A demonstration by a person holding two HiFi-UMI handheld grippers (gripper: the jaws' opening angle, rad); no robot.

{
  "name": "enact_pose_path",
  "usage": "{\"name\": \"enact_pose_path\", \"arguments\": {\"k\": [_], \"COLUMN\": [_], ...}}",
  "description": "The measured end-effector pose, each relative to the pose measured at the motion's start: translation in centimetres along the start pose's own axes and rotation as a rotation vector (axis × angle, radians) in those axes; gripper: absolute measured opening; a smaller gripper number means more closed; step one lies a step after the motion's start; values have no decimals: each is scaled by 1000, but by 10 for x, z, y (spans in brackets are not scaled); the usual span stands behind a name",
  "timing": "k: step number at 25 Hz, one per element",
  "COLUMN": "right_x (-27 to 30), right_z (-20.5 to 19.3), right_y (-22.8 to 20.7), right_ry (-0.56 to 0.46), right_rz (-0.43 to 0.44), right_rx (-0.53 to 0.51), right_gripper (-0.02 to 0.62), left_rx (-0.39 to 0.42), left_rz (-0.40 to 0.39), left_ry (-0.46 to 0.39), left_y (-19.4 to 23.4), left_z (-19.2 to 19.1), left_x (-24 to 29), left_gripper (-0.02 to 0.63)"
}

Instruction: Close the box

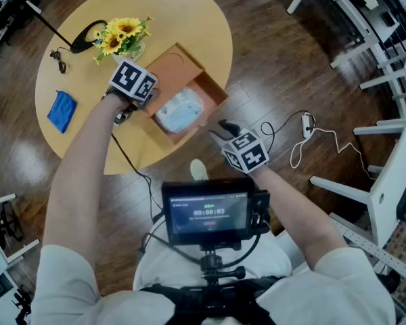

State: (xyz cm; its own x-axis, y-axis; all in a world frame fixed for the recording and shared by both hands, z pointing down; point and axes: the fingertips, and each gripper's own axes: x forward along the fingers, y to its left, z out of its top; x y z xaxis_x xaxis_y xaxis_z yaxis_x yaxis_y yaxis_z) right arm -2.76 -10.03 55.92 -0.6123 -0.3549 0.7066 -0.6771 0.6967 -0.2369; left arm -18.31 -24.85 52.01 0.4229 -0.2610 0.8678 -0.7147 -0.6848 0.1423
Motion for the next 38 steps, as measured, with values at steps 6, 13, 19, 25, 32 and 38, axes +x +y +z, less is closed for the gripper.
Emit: {"name": "enact_pose_path", "arguments": {"k": [6,13,19,25,32,38], "right_x": [13,41,46,48,59,79], "right_z": [-12,-1,5,9,30,53], "right_y": [-5,2,1,-4,3,0], "right_ry": [25,29,28,36,19,16], "right_rz": [10,3,-9,-15,-5,-2], "right_rx": [-6,-8,-10,-3,-1,-10], "right_gripper": [160,127,80,78,77,77], "left_rx": [-13,-1,8,20,38,35], "left_rz": [4,-20,-33,-48,-57,-66], "left_ry": [-13,9,7,7,7,7], "left_y": [-11,-5,-6,-12,-12,-14], "left_z": [4,1,0,0,1,1], "left_x": [1,0,-1,-1,-2,-2], "left_gripper": [178,176,172,164,163,155]}}
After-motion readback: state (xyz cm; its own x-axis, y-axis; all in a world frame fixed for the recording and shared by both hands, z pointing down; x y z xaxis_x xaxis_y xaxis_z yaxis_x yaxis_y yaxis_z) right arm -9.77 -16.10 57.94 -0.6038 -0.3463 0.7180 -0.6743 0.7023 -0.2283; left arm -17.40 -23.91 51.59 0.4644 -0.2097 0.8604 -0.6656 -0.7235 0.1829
